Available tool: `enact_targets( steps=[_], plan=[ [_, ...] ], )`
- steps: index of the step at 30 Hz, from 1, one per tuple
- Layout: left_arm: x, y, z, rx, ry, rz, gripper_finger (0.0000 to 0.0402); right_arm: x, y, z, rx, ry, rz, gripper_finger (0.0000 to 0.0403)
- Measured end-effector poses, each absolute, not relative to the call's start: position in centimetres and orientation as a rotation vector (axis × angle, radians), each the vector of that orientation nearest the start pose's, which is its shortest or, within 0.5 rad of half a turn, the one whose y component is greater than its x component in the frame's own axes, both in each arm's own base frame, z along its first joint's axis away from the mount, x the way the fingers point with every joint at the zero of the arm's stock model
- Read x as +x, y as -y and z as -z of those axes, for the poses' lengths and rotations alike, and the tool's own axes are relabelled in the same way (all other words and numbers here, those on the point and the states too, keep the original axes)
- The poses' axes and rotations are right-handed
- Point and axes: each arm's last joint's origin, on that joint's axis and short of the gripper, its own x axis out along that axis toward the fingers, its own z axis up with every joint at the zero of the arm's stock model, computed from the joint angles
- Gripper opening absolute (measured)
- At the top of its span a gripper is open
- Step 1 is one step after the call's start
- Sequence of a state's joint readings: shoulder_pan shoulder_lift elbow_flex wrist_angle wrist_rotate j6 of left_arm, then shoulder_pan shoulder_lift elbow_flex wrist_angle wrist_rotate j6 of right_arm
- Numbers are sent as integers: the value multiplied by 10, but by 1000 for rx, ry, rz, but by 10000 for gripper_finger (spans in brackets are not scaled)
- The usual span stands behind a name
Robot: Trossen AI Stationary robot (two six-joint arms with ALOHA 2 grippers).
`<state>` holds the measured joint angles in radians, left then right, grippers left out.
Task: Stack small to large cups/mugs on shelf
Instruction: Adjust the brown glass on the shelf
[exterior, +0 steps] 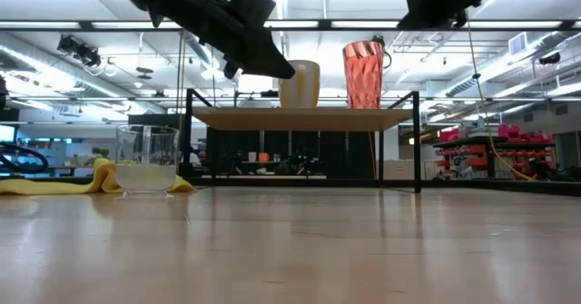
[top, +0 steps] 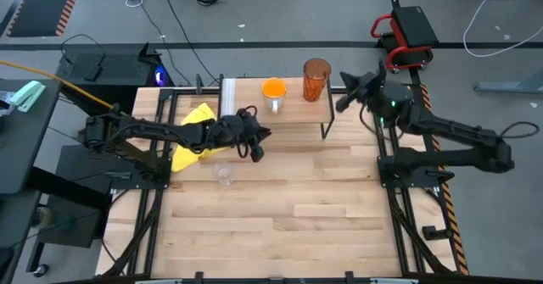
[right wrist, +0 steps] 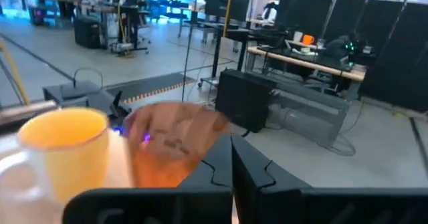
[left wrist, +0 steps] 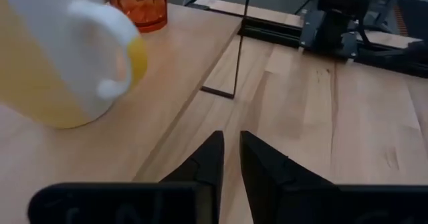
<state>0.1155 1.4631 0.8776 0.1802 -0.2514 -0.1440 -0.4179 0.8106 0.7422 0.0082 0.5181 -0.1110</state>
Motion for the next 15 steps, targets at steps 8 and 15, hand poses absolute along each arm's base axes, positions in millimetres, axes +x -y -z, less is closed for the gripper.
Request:
enact_targets(
  steps=[8, 15],
  plan=[
    [314, -24, -240, -37, -407, -470, 46, 157, 141, -345, -11, -117, 975, 0],
    [312, -16, -238, -7, -435, -511, 50, 166, 183, -345, 98, -140, 909, 0]
  ],
)
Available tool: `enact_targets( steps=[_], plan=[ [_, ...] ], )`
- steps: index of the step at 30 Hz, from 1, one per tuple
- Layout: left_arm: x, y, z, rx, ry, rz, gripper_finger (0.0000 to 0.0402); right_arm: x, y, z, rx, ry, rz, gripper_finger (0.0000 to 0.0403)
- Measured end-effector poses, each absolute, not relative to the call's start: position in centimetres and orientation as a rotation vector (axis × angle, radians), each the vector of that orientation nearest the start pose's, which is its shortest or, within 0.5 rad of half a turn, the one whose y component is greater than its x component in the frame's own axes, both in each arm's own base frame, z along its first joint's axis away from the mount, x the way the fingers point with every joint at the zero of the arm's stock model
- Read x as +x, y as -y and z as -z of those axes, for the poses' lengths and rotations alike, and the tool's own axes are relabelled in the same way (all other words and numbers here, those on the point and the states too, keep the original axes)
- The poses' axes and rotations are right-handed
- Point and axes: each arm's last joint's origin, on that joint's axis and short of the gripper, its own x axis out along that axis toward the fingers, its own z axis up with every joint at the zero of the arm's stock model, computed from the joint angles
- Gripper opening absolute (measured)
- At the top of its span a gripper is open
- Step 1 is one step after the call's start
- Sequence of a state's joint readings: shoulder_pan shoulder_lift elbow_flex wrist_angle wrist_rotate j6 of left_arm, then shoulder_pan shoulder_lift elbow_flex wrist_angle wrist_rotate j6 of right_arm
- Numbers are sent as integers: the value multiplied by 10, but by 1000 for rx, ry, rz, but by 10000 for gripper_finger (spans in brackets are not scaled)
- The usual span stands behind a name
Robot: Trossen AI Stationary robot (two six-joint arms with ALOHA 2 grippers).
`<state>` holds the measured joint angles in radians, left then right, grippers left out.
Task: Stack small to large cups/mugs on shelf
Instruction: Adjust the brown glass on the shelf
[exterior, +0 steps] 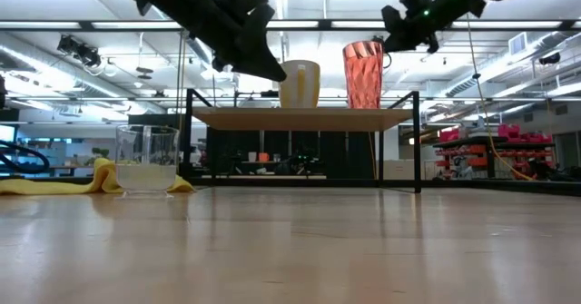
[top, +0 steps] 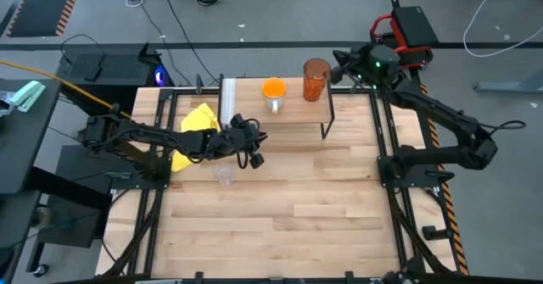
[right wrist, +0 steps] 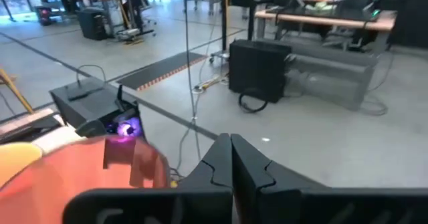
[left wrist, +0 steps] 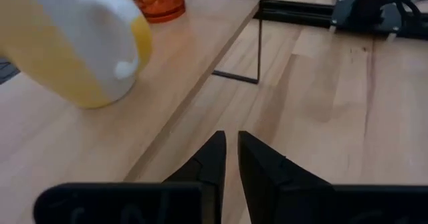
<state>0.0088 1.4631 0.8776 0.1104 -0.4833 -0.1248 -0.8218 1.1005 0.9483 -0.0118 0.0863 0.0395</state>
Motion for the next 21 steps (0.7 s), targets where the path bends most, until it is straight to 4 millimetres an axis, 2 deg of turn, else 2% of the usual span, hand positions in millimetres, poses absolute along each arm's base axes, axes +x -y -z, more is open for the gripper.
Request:
enact_targets(
  steps=[6, 14, 21],
  plan=[
    [310, -15, -234, -21, -470, -518, 52, 177, 200, -361, 142, -135, 870, 0],
    [309, -15, -233, -36, -478, -523, 45, 183, 219, -385, 268, -249, 829, 0],
    [309, -15, -233, -42, -477, -525, 46, 192, 229, -384, 354, -332, 787, 0]
  ],
)
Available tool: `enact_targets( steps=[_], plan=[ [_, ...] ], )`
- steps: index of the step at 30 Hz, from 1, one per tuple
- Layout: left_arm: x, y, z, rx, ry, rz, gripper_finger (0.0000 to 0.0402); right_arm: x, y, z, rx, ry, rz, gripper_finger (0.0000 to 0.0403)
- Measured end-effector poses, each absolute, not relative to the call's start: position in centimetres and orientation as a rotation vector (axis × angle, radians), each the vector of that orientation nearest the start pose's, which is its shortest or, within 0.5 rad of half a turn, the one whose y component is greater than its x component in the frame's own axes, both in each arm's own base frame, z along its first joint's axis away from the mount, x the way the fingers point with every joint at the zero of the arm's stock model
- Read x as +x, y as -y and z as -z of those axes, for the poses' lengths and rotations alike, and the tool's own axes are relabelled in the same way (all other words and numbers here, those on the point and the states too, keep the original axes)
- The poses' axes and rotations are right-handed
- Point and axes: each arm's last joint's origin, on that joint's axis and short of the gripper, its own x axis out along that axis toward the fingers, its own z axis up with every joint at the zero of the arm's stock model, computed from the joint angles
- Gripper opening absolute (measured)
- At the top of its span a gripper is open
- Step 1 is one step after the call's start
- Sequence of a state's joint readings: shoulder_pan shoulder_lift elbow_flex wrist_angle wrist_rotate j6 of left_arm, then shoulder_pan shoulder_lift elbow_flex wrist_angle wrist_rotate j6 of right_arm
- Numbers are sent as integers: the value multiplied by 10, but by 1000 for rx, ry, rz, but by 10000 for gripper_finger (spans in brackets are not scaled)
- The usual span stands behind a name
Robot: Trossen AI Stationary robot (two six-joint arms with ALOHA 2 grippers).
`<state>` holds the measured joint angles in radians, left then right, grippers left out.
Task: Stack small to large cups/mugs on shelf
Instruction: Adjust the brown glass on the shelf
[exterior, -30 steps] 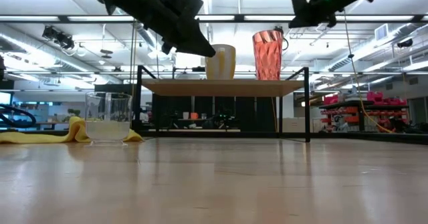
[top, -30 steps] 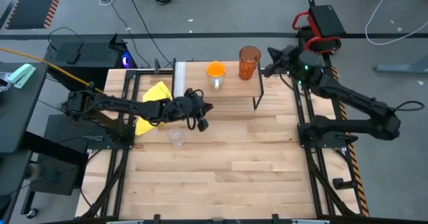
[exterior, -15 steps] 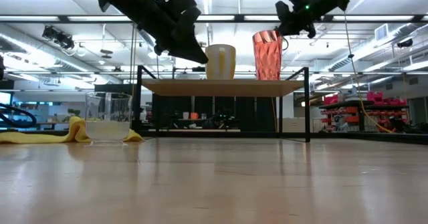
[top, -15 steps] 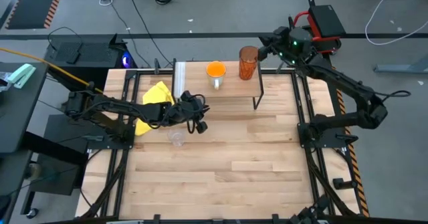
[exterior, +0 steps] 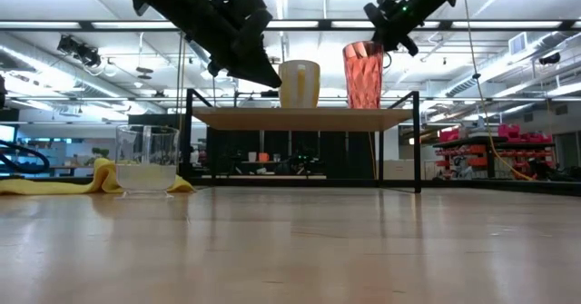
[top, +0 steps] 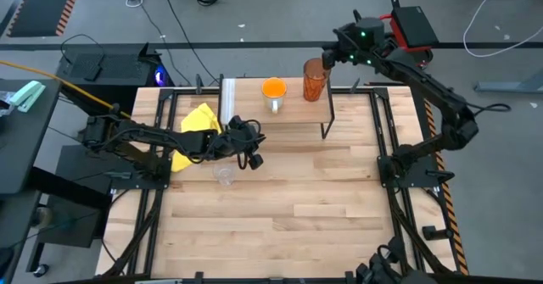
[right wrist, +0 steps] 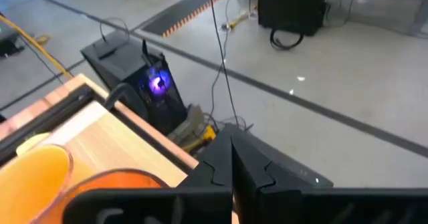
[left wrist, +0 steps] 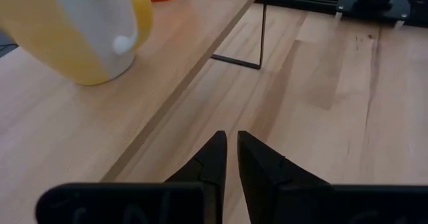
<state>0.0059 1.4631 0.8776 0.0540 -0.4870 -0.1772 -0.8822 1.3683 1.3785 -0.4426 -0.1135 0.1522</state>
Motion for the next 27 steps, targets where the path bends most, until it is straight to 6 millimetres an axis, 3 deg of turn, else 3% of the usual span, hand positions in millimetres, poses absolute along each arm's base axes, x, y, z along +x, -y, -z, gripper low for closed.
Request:
enact_targets(
  steps=[15, 27],
  plan=[
    [309, -16, -233, -44, -475, -529, 43, 183, 215, -379, 379, -468, 773, 0],
    [309, -16, -233, -61, -469, -538, 35, 193, 203, -377, 358, -505, 706, 0]
  ],
)
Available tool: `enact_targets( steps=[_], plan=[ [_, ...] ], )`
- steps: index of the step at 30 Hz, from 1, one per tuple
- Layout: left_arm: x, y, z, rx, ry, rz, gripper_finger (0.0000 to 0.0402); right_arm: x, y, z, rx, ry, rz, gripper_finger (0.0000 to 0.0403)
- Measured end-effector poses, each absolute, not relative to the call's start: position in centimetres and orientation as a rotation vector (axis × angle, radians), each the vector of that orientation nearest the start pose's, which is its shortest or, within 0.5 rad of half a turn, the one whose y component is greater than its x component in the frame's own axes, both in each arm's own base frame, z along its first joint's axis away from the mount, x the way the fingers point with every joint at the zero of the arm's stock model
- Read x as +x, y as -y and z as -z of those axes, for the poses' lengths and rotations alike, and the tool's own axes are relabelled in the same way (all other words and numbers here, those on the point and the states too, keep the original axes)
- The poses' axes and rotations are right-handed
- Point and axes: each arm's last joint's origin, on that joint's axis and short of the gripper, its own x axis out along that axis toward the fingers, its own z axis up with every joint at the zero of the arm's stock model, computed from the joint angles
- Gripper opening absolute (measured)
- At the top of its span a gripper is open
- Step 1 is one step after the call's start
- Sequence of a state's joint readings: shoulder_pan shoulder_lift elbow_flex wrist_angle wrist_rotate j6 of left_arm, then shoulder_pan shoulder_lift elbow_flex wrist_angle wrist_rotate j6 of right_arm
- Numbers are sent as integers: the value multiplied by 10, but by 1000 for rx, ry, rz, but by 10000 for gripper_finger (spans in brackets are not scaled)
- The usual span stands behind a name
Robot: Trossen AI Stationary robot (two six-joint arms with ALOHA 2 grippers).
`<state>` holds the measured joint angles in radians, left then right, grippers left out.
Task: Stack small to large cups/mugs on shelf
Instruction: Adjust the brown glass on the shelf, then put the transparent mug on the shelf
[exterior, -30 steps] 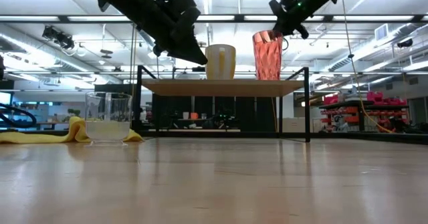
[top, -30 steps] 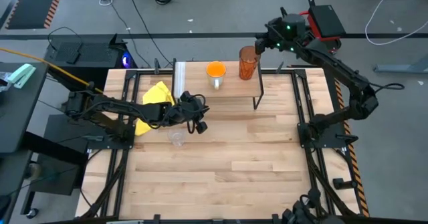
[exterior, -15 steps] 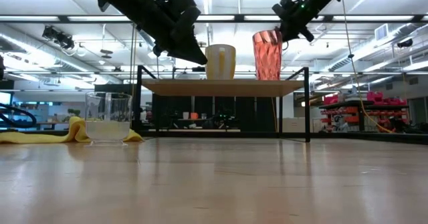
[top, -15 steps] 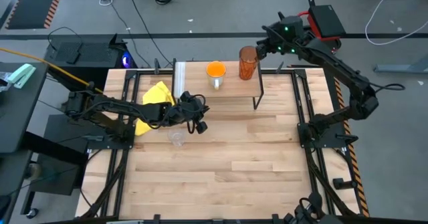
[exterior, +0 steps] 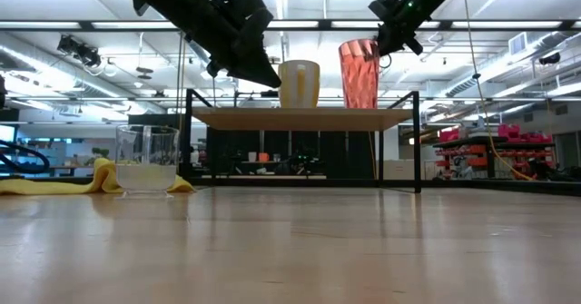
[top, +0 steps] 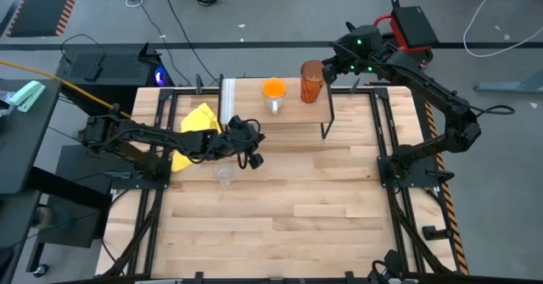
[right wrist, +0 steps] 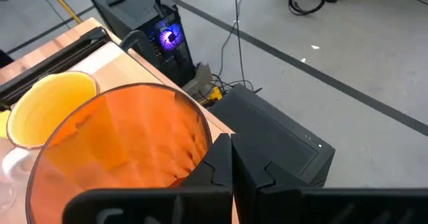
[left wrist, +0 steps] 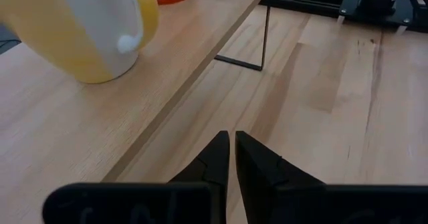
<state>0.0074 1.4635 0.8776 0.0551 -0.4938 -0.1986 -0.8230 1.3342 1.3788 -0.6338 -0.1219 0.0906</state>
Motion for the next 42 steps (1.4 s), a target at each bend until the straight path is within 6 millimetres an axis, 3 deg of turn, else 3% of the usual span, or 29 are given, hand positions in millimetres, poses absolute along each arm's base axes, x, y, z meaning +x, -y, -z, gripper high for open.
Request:
enact_targets(
  steps=[9, 21, 26, 35, 42],
  plan=[
    [309, -16, -233, -61, -469, -538, 39, 195, 201, -377, 358, -509, 702, 0],
    [309, -16, -233, -60, -470, -538, 32, 191, 205, -378, 286, -535, 887, 0],
    [309, -16, -233, -60, -470, -538, 38, 182, 199, -387, 251, -510, 971, 0],
    [309, -16, -233, -61, -470, -537, 30, 147, 164, -411, 238, -473, 998, 11],
    [310, -6, -233, -60, -471, -507, 33, 121, 123, -412, 305, -581, 956, 14]
  ],
)
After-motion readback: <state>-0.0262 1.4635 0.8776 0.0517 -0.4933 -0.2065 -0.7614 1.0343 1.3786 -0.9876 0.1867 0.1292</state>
